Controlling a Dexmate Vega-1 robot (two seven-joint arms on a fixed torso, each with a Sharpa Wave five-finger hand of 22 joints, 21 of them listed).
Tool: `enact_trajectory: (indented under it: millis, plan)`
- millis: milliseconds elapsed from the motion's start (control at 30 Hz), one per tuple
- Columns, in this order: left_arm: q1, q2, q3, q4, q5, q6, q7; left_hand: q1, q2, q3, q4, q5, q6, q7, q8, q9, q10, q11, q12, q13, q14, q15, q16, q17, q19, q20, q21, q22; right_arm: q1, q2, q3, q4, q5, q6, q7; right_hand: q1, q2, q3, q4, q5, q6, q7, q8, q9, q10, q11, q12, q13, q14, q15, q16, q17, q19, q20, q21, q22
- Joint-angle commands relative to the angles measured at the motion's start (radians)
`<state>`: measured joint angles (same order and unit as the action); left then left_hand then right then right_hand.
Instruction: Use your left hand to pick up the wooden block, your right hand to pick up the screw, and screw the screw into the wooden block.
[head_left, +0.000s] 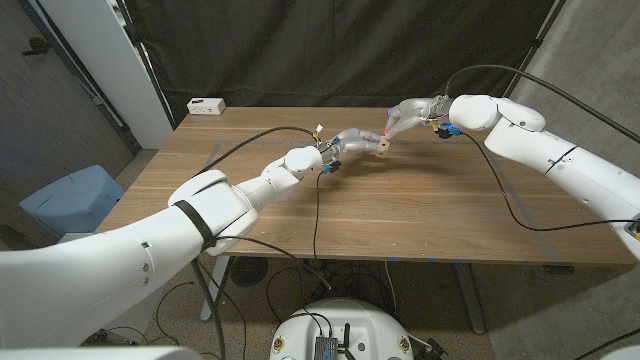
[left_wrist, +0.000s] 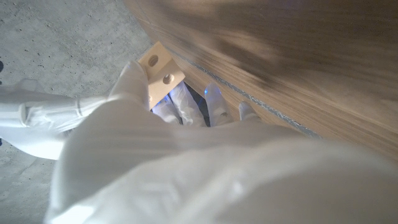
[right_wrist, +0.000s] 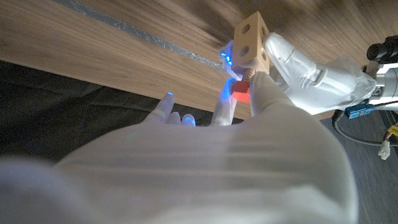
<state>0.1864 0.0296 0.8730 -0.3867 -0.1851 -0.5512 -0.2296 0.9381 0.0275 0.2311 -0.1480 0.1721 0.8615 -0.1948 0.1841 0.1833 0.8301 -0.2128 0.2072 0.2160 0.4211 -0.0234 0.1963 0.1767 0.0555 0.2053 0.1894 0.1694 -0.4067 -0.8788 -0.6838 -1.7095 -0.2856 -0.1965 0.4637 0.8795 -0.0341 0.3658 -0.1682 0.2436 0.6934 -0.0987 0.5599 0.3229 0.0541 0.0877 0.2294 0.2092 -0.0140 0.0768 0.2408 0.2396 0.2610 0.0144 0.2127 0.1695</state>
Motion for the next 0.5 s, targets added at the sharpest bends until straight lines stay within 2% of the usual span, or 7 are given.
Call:
enact_trajectory:
  millis: [33, 233, 500]
  plan:
    - [0.004, 0.001, -0.002, -0.005, 0.007, -0.009, -0.003, -0.004, 0.005, 0.002, 0.004, 0.009, 0.007, 0.000, 0.007, 0.005, -0.002, 0.002, 0.002, 0.004, 0.005, -0.003, 0.006, 0.004, 0.002, 0.000, 0.003, 0.006, -0.012, -0.010, 0.009, -0.018, -0.004, -0.005, -0.008, 0.015, -0.002, 0.011, 0.002, -0.005, 0.015, 0.002, 0.012, 0.004, 0.011, -0.002, 0.005, 0.003, 0.014, 0.001, 0.008, 0.003, 0.012, 0.000, 0.003, 0.005]
    - [0.007, 0.002, -0.004, -0.008, 0.008, -0.013, -0.005, -0.005, 0.005, 0.001, 0.004, 0.009, 0.008, -0.004, 0.008, 0.005, -0.002, 0.003, 0.002, 0.004, 0.005, -0.003, 0.007, 0.004, 0.002, 0.001, 0.003, 0.006, -0.013, -0.013, 0.009, -0.023, -0.001, -0.006, 0.004, 0.011, -0.008, 0.010, 0.003, -0.009, 0.017, 0.002, 0.015, 0.006, 0.015, -0.002, 0.005, 0.003, 0.016, 0.002, 0.007, 0.003, 0.015, -0.001, 0.002, 0.005]
    - [0.006, 0.002, -0.005, -0.008, 0.010, -0.013, -0.003, -0.004, 0.006, 0.002, 0.004, 0.009, 0.006, -0.001, 0.007, 0.005, -0.003, 0.002, 0.002, 0.004, 0.005, -0.003, 0.007, 0.004, 0.002, 0.001, 0.003, 0.006, -0.013, -0.016, 0.009, -0.025, 0.002, -0.004, 0.014, -0.010, -0.027, 0.001, 0.011, -0.022, -0.034, 0.011, -0.005, -0.002, 0.000, 0.014, -0.006, 0.003, 0.007, 0.010, 0.000, 0.003, 0.008, 0.002, -0.004, 0.006]
